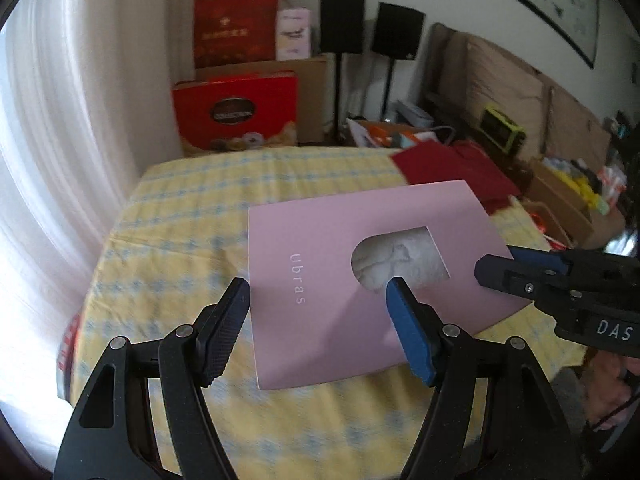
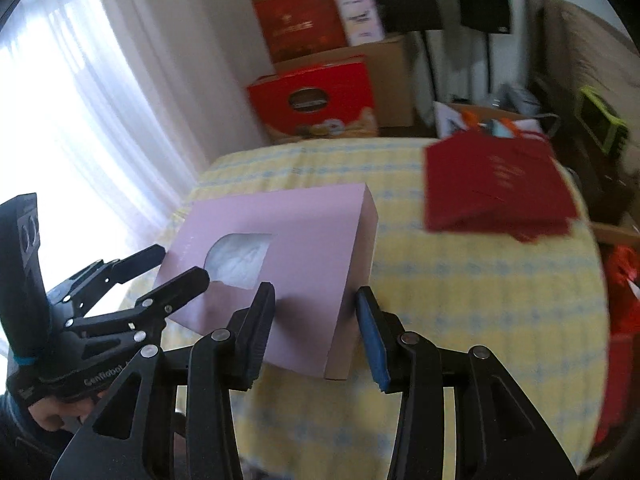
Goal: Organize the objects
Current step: 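Close the right tool on the end of the pink tissue box, then close the left tool on the pink tissue box while the right tool holds its end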
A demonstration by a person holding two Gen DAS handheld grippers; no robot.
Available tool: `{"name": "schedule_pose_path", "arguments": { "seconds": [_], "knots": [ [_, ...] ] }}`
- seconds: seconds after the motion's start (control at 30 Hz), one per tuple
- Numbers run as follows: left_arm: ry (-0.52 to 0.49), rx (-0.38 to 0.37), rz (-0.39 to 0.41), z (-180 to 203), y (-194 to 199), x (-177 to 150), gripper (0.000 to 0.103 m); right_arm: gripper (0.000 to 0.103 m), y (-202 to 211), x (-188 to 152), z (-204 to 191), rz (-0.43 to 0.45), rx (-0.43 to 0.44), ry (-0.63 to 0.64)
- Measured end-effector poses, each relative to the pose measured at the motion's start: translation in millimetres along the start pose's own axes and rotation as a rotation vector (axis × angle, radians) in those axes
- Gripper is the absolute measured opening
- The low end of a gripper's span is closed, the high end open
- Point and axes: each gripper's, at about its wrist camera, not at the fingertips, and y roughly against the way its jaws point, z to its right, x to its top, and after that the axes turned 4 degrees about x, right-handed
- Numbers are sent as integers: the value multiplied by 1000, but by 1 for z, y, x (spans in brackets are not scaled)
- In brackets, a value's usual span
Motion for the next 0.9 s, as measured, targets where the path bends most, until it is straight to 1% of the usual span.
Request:
{"name": "schedule_pose_path", "arguments": {
  "seconds": [0.07, 0.17, 0.2, 0.23, 0.3, 0.33, 0.37, 0.43, 0.5, 0.6, 0.67, 0.77, 0.9],
  "knots": [
    [50, -32, -36, 13, 2, -8, 67, 43, 16, -12, 8, 3, -15, -12],
    [118, -98, -113, 31, 2, -27, 68, 43, 38, -32, 22, 20, -39, -31],
    [119, -98, -104, 38, 6, -31, 69, 43, 46, -41, 28, 34, -47, -49],
    [107, -80, -90, 47, 10, -35, 69, 43, 53, -49, 38, 47, -41, -77],
    [89, -40, -71, 63, 15, -39, 69, 43, 64, -68, 56, 67, 11, -164],
    [74, -24, -62, 71, 16, -40, 69, 43, 66, -73, 63, 63, 23, -190],
    [65, -17, -70, 76, 17, -41, 69, 43, 67, -79, 68, 52, 31, -205],
    [85, -35, -85, 80, 23, -45, 69, 43, 69, -87, 75, 42, 35, -223],
    [108, -52, -98, 82, 31, -52, 69, 43, 77, -91, 79, 54, 33, -233],
    [91, -40, -94, 96, 40, -65, 69, 43, 89, -94, 84, 84, 31, -245],
    [52, -17, -70, 109, 44, -71, 70, 44, 96, -97, 87, 95, 25, -247],
    [52, -14, -63, 116, 47, -75, 70, 45, 101, -104, 92, 91, 15, -255],
    [63, -30, -66, 118, 53, -79, 70, 45, 107, -121, 95, 78, 19, -271]
  ]
}}
